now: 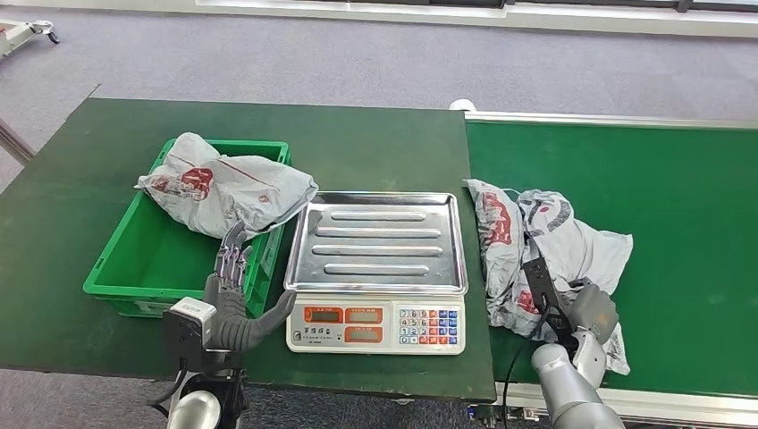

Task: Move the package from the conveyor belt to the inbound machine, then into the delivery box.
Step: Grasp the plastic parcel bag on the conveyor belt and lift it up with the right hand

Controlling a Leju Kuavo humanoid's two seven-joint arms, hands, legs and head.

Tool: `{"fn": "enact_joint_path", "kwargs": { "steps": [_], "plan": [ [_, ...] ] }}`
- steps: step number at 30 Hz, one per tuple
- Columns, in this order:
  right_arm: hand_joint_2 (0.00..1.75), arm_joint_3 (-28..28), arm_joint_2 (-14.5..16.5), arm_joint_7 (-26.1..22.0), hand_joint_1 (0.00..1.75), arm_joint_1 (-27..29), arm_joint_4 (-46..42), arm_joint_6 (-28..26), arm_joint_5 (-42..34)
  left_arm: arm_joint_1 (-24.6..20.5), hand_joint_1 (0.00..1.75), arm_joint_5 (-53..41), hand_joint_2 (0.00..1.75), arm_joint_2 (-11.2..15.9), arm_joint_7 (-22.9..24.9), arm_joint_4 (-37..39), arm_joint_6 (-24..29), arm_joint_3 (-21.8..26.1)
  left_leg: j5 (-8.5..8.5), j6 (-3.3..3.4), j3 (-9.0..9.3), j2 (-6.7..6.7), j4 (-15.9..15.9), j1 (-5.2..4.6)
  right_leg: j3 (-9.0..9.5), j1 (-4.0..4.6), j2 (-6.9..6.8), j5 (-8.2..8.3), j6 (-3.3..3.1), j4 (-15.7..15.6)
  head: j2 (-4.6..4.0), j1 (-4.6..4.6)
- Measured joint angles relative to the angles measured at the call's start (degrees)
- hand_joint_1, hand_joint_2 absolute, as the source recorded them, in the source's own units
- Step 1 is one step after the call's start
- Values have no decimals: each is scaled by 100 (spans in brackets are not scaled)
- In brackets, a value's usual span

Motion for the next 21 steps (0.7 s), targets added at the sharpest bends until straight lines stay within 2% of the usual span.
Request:
{"fn": "enact_joint_path", "kwargs": {
  "steps": [5,12,17,21],
  "plan": [
    [175,346,145,-407,175,219,-1039,102,-401,4,0,1,175,-1,-153,63,31,0,1,-1,-5,0,0,0,-5,-1,-1,0,0,1,0,0],
    [175,1688,116,-135,175,255,-3078,322,-751,5,0,18,175,0,-392,210,179,1,2,-3,-13,13,0,0,-20,-1,14,2,-1,3,0,0],
    [175,2395,-29,-133,175,125,-3578,273,-1029,-29,0,40,175,7,-398,275,204,2,2,-2,-15,9,0,0,-19,-1,14,2,-1,3,0,-1],
    [175,2665,-105,-204,175,50,-3633,239,-1212,-53,0,66,175,19,-397,295,213,2,2,-2,-18,9,0,-1,-19,-2,13,2,-1,3,0,-1]
  ]
}}
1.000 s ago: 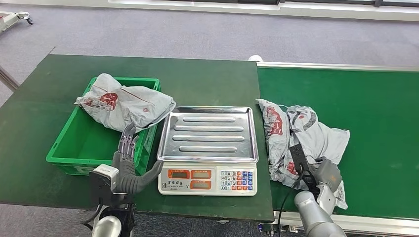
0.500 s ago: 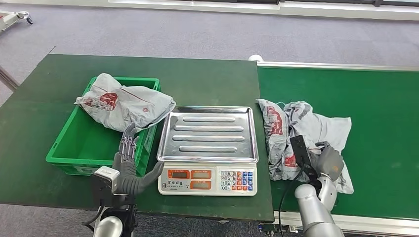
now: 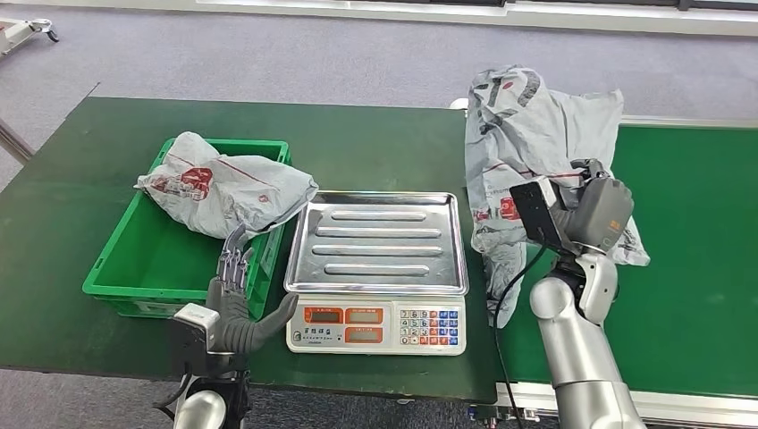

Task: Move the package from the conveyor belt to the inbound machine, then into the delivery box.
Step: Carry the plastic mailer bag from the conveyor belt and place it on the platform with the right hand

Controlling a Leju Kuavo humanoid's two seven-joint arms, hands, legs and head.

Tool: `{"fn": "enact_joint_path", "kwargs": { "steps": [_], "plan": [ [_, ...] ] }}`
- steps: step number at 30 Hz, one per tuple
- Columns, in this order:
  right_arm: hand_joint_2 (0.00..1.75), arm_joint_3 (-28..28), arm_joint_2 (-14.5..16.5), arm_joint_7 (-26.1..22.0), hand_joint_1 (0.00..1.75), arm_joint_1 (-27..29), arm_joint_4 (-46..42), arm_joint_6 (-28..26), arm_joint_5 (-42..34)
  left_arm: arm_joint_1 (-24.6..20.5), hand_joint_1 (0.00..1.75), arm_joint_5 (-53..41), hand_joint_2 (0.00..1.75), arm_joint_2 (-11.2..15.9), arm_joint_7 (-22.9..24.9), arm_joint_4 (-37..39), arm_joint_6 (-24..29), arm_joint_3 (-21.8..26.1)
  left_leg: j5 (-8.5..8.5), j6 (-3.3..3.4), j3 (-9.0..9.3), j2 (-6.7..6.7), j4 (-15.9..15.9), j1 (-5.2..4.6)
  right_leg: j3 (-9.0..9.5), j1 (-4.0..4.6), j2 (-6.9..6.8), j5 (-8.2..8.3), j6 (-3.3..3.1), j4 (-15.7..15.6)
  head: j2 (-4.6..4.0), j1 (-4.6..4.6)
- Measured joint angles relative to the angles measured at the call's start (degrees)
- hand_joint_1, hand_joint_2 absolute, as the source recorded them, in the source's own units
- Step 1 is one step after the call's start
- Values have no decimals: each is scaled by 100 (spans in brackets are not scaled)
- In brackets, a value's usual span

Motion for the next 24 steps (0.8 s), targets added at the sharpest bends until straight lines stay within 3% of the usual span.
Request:
{"fn": "enact_joint_path", "kwargs": {
  "steps": [17,24],
  "plan": [
    [175,800,-43,-291,175,-411,281,94,-381,-7,0,68,175,52,-8,-4,96,0,0,0,-5,-9,0,3,1,2,-7,0,0,1,0,1],
    [175,1464,264,-288,175,-505,547,385,-189,-69,0,69,175,54,-8,33,104,2,2,-4,-5,-4,-1,7,-7,7,-6,0,-1,1,0,-1]
  ]
}}
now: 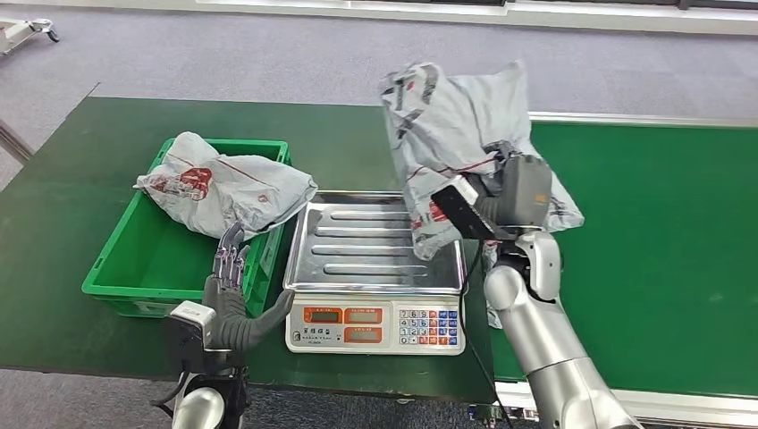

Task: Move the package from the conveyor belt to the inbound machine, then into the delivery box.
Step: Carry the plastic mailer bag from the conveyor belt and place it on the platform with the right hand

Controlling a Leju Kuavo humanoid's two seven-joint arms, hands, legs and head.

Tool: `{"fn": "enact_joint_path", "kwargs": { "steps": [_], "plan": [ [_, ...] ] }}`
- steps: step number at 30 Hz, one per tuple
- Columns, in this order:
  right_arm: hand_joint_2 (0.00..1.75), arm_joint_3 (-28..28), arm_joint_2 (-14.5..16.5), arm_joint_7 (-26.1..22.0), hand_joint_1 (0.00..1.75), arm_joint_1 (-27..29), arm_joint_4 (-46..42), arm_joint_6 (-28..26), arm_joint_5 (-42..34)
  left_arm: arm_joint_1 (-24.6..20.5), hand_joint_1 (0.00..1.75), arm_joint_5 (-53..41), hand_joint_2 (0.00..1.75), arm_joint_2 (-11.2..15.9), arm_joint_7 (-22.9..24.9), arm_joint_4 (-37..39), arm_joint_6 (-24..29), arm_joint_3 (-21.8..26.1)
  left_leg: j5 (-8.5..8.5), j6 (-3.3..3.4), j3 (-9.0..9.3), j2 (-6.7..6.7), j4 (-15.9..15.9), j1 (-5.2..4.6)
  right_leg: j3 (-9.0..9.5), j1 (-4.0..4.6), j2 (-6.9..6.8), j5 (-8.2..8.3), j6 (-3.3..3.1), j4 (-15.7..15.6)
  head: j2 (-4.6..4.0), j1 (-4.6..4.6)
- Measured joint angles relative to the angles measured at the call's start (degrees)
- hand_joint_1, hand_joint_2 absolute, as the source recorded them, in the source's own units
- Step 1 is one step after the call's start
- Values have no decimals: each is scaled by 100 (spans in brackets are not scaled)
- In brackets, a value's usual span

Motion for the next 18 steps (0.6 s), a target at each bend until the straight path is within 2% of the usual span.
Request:
{"fn": "enact_joint_path", "kwargs": {
  "steps": [7,18],
  "plan": [
    [175,381,152,41,175,-51,246,-60,-39,-43,0,1,175,1,0,59,2,0,4,-5,-5,-14,0,5,2,3,-11,-1,-1,1,0,1],
    [175,539,172,50,175,-108,417,-85,-61,-52,0,1,175,1,-1,64,2,4,4,-6,-6,-15,0,5,1,3,-12,-1,-1,1,0,1]
  ]
}}
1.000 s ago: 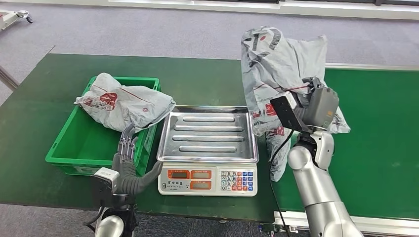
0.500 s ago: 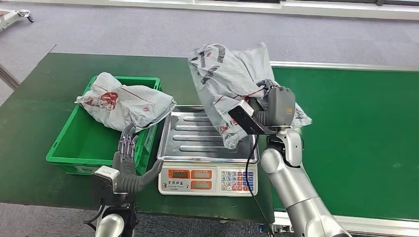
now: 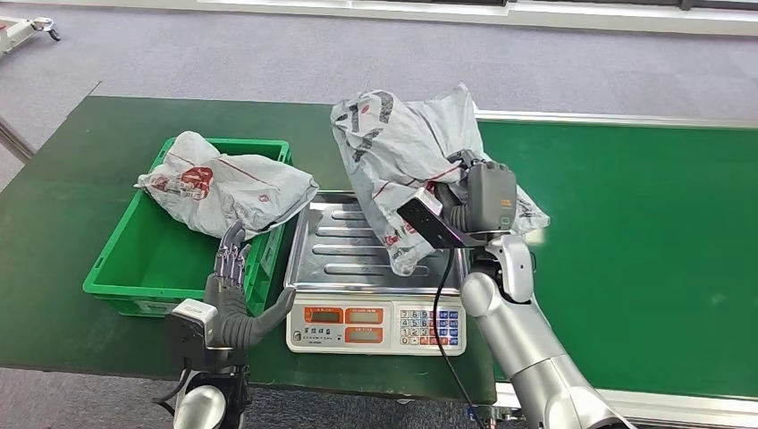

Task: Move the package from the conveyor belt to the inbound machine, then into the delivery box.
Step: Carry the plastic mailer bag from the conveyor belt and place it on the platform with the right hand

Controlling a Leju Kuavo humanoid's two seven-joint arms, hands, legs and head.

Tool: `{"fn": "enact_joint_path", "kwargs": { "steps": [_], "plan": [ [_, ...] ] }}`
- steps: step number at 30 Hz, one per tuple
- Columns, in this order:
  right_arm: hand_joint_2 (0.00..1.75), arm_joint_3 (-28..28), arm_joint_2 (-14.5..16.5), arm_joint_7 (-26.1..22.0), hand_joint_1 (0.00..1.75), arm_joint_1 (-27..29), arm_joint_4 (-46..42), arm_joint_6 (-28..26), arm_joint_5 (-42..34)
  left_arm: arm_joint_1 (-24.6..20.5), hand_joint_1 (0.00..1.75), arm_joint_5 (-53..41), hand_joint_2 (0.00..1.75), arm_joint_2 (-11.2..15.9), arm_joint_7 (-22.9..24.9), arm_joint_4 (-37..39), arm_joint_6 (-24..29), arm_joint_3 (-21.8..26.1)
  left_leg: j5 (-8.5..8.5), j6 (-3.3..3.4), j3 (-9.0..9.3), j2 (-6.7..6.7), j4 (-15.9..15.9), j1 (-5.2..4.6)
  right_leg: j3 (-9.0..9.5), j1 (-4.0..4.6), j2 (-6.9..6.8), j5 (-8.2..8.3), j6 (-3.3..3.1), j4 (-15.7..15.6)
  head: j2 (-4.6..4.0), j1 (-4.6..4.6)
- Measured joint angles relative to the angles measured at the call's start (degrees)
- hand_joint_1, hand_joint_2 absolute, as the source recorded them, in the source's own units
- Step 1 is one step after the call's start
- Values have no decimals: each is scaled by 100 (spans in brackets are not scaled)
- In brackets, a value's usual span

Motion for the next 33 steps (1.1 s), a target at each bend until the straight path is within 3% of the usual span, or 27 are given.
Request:
{"fn": "enact_joint_path", "kwargs": {
  "steps": [7,14,26,27,30,31,33],
  "plan": [
    [175,84,48,-70,175,-6,56,218,-145,-8,0,11,175,2,-11,11,25,10,0,-1,-1,2,0,0,0,0,1,0,0,1,0,0],
    [175,684,350,-58,175,56,98,530,-395,-29,0,75,175,20,-34,26,125,81,2,-4,-2,3,-1,5,-7,4,3,-2,-6,1,0,-1],
    [175,1214,349,13,175,504,-497,1037,-927,-129,0,43,175,10,10,54,49,131,1,-6,-3,8,-1,4,-11,3,5,-2,-7,1,0,0],
    [175,1250,349,3,162,519,-501,1043,-965,-149,0,35,175,9,16,68,33,131,1,-6,-3,8,-1,4,-11,3,6,-2,-7,1,0,-1],
    [175,1335,349,-15,31,577,-501,1011,-1031,-209,0,16,175,9,26,122,-6,131,2,-7,-3,8,-1,5,-12,4,6,0,-10,1,0,-1],
    [175,1355,347,-14,0,598,-502,997,-1043,-222,0,14,175,9,27,139,-10,131,2,-7,-2,9,-1,5,-13,4,6,0,-10,1,0,-1],
    [175,1384,337,9,0,640,-520,972,-1082,-233,0,10,175,9,27,170,-15,131,2,-7,-2,11,-1,5,-14,4,7,0,-11,1,0,-1]
  ]
}}
